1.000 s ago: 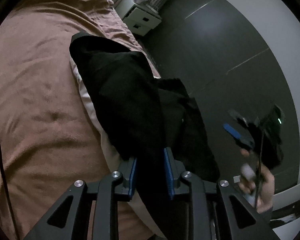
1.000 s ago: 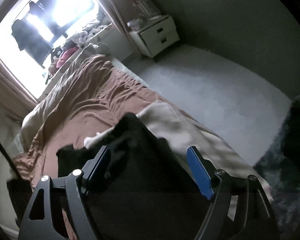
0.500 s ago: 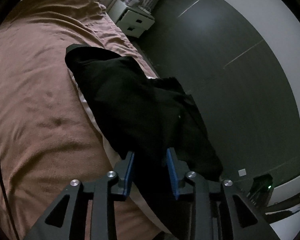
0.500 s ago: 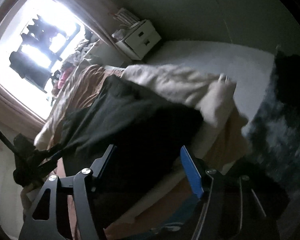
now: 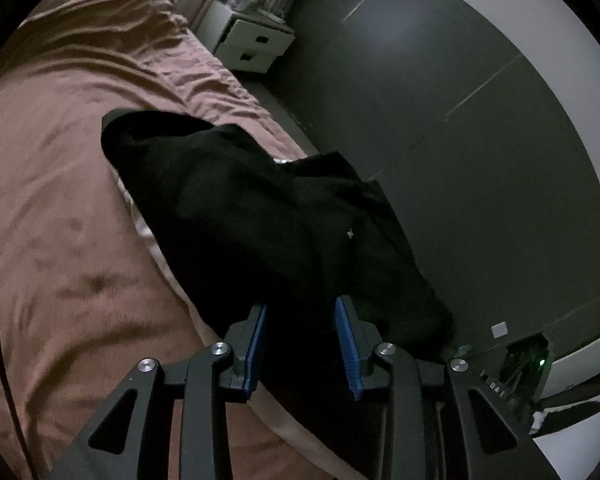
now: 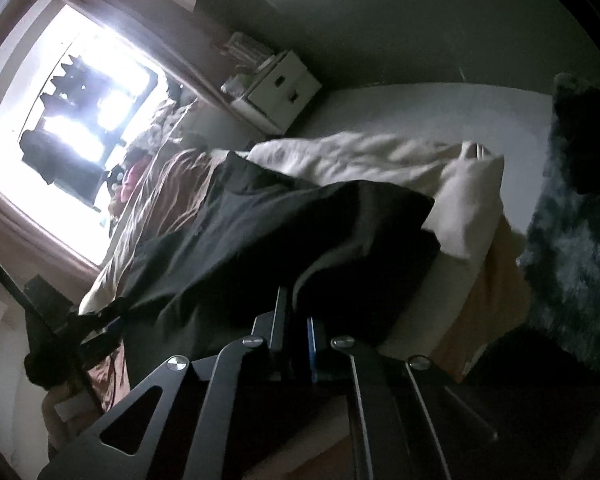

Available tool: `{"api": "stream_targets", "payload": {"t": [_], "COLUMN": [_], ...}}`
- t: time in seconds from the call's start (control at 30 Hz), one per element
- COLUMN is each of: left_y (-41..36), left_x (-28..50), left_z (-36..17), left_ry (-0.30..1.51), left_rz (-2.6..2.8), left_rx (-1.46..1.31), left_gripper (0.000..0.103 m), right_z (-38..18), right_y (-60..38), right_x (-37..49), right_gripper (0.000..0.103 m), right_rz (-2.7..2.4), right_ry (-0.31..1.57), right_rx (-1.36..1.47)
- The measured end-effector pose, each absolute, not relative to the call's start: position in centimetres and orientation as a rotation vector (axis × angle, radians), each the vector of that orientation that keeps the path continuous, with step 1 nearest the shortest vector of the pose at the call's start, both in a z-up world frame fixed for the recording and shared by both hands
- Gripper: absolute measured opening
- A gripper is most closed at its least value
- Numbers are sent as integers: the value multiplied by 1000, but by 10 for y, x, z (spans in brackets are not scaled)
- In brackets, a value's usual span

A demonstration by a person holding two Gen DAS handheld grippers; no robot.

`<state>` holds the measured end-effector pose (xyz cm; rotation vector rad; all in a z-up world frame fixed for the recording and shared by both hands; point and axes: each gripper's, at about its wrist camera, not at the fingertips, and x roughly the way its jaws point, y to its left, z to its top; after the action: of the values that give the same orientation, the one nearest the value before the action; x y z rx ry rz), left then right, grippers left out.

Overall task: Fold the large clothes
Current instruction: 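Lower the shirt bundle onto the white pillow with both tools, then open both tools to release the shirt bundle on the pillow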

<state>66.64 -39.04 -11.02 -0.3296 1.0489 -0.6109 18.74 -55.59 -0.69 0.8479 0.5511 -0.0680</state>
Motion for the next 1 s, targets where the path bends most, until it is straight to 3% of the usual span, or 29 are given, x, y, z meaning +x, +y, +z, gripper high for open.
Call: {"api": "stream_targets", "payload": {"t": [0.13, 0.23, 0.57, 0.6, 0.67, 0.7, 0.73, 1.0], "left_y": [-378, -359, -324, -325, -326, -328, -329, -337], "left_x": [666, 661, 654, 655, 657, 660, 663, 688], "left_z": [-97, -92, -115, -118, -123, -126, -128, -138], "left_ry": [988, 960, 1035, 1039, 1043, 1044, 1043, 1018], "left_rz": [-609, -587, -484, -482, -486, -487, -486, -493], "left_rx": [-307, -317, -271, -268, -266, -264, -261, -260], "left_gripper": [35, 42, 42, 42, 42, 42, 42, 42], "right_z": [-4, -7, 5, 7, 9, 9, 8, -8], "right_y": [-564, -570, -531, -526, -518, -515, -511, -455], "right_x": [182, 171, 150, 152, 148, 144, 139, 126], "right_gripper": [2, 2, 5, 10, 32, 56, 73, 73], "right_rz": [-116, -132, -142, -136, -104, -81, -65, 57], "right_ry": [543, 542, 538, 546, 539, 528, 518, 556], "right_rx": [824, 838, 855, 840, 832, 835, 837, 761]}}
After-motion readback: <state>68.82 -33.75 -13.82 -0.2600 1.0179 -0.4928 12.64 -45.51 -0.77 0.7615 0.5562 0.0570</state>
